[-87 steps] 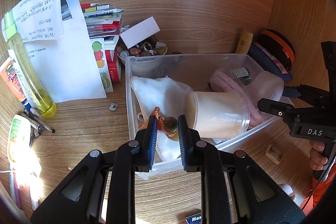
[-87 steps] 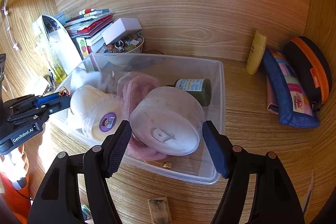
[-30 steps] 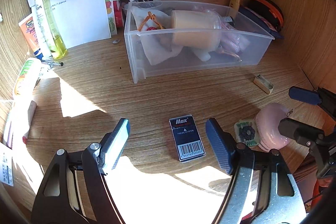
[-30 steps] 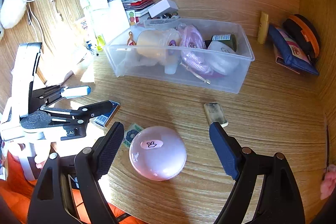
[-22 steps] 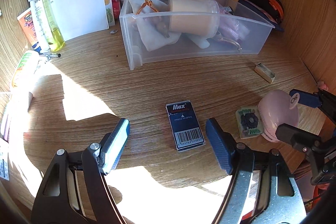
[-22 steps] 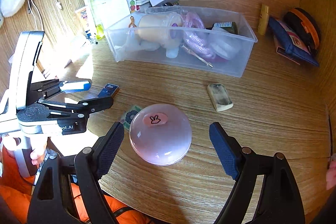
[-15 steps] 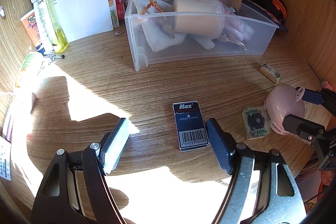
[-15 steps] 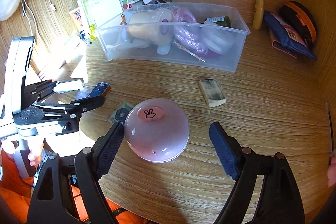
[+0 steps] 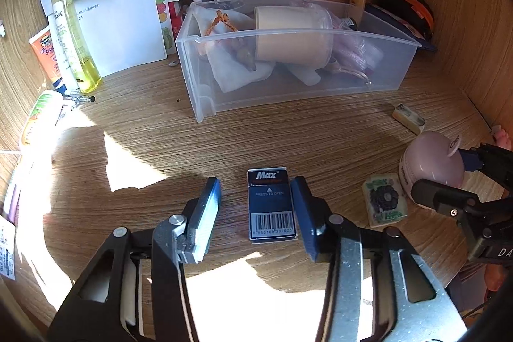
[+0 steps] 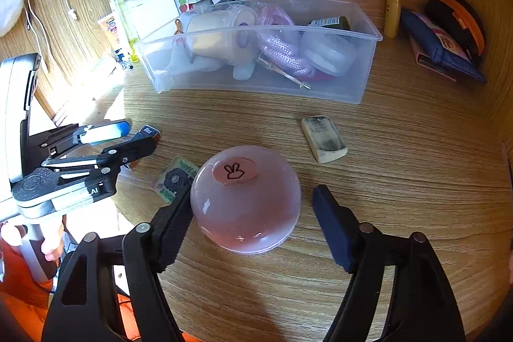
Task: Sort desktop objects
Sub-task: 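Grasp the Max staple box with left tool while right tool grasps pink round case, then lower the Max box and pink case into the box and open both tools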
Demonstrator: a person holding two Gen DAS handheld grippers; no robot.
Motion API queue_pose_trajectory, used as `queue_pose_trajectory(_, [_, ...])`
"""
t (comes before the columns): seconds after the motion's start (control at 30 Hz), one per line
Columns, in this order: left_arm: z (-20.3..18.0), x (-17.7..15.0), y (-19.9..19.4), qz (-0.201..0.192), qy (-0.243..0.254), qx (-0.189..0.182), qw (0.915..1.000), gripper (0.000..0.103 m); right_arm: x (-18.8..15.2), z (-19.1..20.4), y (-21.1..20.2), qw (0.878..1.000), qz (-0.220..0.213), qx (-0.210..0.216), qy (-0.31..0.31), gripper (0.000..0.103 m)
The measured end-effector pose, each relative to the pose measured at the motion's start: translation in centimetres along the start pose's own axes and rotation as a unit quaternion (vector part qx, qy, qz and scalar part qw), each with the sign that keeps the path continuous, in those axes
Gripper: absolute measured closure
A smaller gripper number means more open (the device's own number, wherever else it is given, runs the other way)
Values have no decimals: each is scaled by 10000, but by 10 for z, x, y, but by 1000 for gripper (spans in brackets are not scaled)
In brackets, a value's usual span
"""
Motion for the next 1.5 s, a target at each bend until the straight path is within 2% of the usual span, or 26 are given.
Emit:
queue_pose_trajectory(0.03, [1,0,0,-9,-10,38,10000,75,1,-1,0,10000,-6,-35,17,41])
queue_pose_trajectory(0.07, [1,1,0,-11,-13,54,10000,76,1,-1,0,10000,-13,-32,22,41])
queue_pose_trajectory(0.37, [2,1,-4,-42,-60,37,10000,76,9,-4,-9,9999,-118,50,87,41])
queue_pose_trajectory(0.63, [-1,12,-24,-351,-48,-81,9993,76,23,-6,-28,9991,-419,34,93,41])
queue_pose_trajectory(1.0, [7,41,-48,-764,-124,-311,9965,76,54,-16,-52,9965,-820,6,142,41])
queue_pose_trajectory(1.23, [18,65,-56,-933,-167,-308,9950,76,77,-30,-60,9949,-984,-133,175,41])
queue_pose_trajectory(1.5, [28,97,-53,-1021,-164,-118,9946,76,107,-42,-62,9937,-1075,-243,213,41])
Point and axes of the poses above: each gripper's, at about its wrist camera, not at the fingertips, and y roughly the way its jaws point, z to its left, x to its top, the point moved 4 cm from there along y, roughly the way its jaws point, and after that the axes turned 15 degrees about z, right-handed, at the moved point
